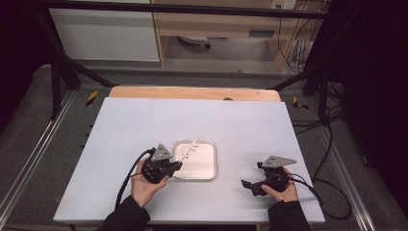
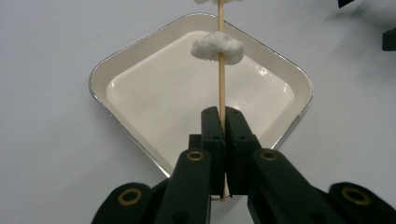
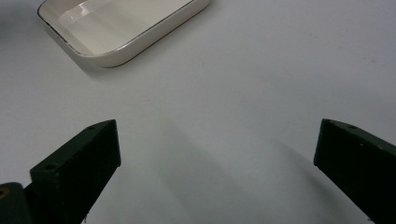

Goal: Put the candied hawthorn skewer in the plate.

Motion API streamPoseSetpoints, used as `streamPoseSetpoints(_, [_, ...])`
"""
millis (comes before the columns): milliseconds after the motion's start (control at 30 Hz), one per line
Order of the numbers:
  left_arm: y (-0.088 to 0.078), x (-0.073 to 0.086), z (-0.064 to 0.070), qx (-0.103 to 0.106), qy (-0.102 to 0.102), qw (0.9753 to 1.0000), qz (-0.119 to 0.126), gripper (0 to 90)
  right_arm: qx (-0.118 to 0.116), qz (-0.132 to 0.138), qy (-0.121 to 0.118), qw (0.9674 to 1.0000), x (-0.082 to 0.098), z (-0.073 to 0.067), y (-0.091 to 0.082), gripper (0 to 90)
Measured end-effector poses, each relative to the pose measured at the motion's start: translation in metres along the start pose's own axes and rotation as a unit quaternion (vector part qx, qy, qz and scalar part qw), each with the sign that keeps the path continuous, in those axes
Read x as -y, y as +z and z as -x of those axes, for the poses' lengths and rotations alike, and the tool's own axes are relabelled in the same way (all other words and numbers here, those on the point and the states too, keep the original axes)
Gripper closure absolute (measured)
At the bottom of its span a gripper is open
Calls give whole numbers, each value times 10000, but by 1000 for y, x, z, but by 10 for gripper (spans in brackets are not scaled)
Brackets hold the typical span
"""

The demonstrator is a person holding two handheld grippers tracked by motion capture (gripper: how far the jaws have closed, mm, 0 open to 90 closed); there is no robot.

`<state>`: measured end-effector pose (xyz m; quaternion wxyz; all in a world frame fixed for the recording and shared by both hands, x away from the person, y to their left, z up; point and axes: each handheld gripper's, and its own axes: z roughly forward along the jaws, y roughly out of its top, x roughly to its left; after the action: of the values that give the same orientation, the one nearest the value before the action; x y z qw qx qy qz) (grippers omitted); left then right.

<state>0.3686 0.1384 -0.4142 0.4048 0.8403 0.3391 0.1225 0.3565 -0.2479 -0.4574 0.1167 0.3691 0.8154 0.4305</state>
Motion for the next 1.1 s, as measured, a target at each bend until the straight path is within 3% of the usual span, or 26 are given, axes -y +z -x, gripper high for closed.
streamPoseSetpoints(500, [33, -7, 2, -171, -41, 9984, -542, 876, -25, -35, 4, 10000, 4, 2, -3, 15])
streamPoseSetpoints(933, [38, -4, 2, -417, -17, 9940, -1010, 875, -24, -27, 29, 10000, 4, 2, -3, 15])
streamPoseSetpoints(1100, [39, -4, 2, -442, 5, 9937, -1032, 871, -32, -51, 34, 10000, 4, 2, -3, 15])
